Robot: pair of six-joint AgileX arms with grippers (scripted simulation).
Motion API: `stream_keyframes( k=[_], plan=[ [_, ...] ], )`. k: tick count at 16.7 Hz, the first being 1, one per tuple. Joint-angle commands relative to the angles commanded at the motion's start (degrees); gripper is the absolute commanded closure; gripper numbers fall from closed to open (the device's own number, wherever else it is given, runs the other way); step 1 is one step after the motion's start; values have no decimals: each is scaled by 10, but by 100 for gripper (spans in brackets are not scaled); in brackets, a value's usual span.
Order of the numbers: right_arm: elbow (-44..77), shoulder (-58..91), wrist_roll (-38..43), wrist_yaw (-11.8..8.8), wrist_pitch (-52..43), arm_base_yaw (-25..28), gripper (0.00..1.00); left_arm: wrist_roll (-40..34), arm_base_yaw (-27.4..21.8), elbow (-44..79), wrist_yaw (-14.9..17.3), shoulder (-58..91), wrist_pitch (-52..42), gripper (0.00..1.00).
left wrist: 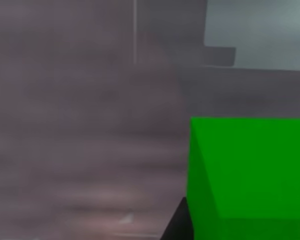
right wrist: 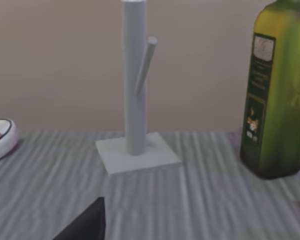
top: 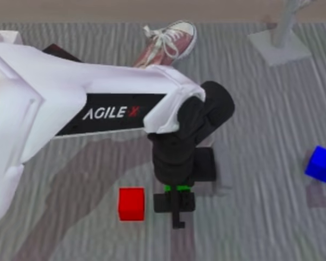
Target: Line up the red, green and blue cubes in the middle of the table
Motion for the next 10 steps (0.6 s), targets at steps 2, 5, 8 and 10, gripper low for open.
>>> stream_keyframes(
  k=[2, 5, 8, 10],
  plan=[
    [0, 0, 0, 0, 0, 0, 0, 0, 0, 0, 0, 0, 0, 100],
    [0, 0, 0, 0, 0, 0, 0, 0, 0, 0, 0, 0, 0, 85],
    [0, 0, 0, 0, 0, 0, 0, 0, 0, 0, 0, 0, 0, 62],
    [0, 0, 0, 0, 0, 0, 0, 0, 0, 0, 0, 0, 0, 47]
  ],
)
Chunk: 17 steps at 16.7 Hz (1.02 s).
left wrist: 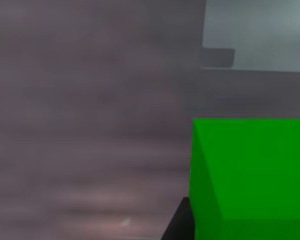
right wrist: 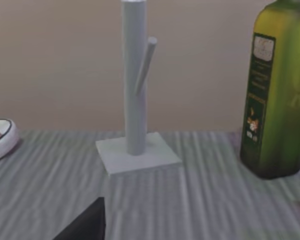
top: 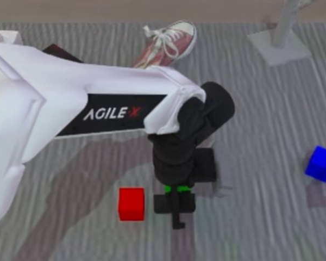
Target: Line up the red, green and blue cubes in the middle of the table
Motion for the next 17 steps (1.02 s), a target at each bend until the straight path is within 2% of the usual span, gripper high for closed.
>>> stream_keyframes(
  k=[6, 17],
  plan=[
    [0, 0, 0, 0, 0, 0, 0, 0, 0, 0, 0, 0, 0, 2],
    [0, 0, 0, 0, 0, 0, 0, 1, 1, 9, -1, -3, -10, 0]
  ],
)
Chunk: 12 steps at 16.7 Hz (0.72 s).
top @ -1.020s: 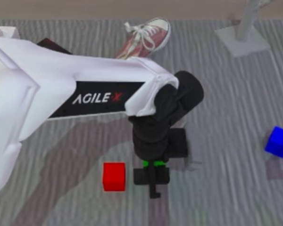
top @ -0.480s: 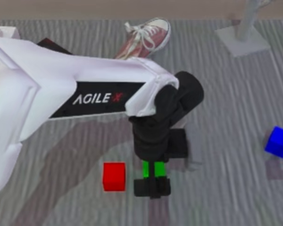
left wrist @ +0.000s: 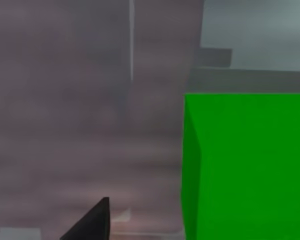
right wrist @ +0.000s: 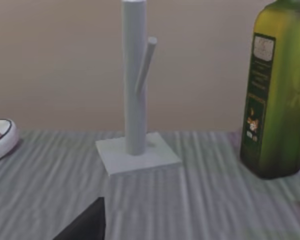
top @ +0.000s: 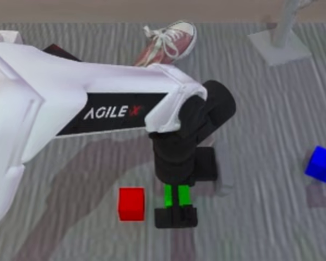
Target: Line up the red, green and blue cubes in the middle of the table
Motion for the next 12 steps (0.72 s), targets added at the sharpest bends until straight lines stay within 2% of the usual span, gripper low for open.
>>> stream_keyframes(
  k=[6, 12],
  plan=[
    [0, 0, 0, 0, 0, 0, 0, -1, 9, 78, 0, -35, -119, 0],
    [0, 0, 0, 0, 0, 0, 0, -2, 7, 88, 0, -41, -132, 0]
  ],
)
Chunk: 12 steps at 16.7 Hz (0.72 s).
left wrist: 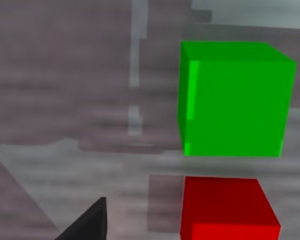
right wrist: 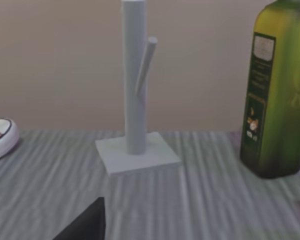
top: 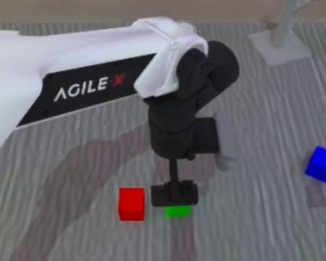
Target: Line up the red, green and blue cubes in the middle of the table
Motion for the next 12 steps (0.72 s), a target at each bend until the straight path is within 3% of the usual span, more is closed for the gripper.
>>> stream_keyframes(
  k=[5, 12],
  plan=[
    [73, 78, -48, -1, -54, 8, 0, -30, 47, -77, -6, -88, 54, 0],
    [303, 403, -205, 2, -234, 29, 0, -150, 205, -359, -14, -439, 235, 0]
  ],
)
